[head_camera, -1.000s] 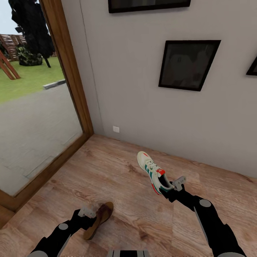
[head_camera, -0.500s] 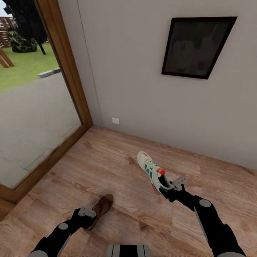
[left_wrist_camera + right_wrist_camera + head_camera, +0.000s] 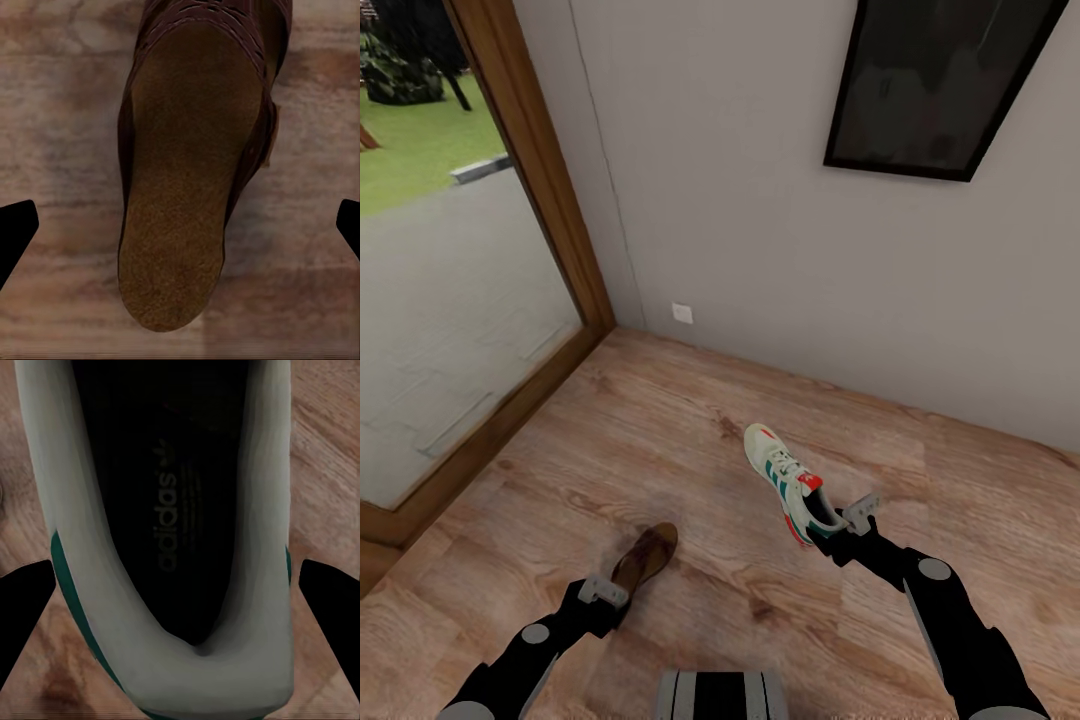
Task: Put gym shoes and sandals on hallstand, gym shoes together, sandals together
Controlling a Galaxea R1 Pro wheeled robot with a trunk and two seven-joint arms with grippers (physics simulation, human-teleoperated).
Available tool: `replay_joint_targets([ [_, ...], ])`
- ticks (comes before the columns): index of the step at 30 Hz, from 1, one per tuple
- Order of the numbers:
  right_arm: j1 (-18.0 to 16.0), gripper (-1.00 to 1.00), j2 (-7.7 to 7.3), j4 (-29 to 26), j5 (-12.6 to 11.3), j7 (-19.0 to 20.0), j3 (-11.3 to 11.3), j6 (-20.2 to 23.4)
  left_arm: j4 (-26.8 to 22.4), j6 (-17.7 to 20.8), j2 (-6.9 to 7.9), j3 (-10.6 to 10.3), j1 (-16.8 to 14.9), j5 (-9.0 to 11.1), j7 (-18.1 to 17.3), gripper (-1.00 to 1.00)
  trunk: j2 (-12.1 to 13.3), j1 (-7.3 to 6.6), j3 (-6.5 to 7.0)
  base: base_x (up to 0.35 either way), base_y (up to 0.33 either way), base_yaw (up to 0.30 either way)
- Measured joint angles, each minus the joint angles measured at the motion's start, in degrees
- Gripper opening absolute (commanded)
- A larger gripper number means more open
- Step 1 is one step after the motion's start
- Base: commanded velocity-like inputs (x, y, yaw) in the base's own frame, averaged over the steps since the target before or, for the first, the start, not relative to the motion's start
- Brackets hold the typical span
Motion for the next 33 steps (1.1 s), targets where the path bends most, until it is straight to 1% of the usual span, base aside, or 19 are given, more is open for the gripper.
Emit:
replay_joint_targets([
  [16, -0.01, -1.0, 0.0, 0.0, 0.0, 0.0, 0.0, 0.0, -0.03, -0.15, 0.37, 0.1, 0.05, -0.13, 0.05, 1.0, -0.22, 0.41, -5.01, 0.0, 0.0, 0.0],
  [22, 0.02, -1.0, 0.0, -0.01, -0.06, 0.0, 0.0, 0.0, -0.01, -0.09, 0.55, 0.15, 0.08, -0.14, 0.08, 1.0, -0.22, 0.41, -5.51, 0.0, 0.0, 0.0],
  [28, 0.02, -1.0, 0.0, -0.01, -0.08, 0.0, -0.07, -0.02, 0.05, -0.03, 0.61, 0.19, 0.09, -0.09, 0.16, 1.0, -0.22, 0.4, -5.63, 0.012, 0.005, 0.0],
  [33, 0.01, -1.0, 0.0, 0.01, -0.08, -0.01, -0.08, -0.02, 0.04, -0.06, 0.62, 0.15, 0.09, -0.09, 0.4, 1.0, -0.22, 0.39, -5.64, 0.174, 0.119, 0.0],
])
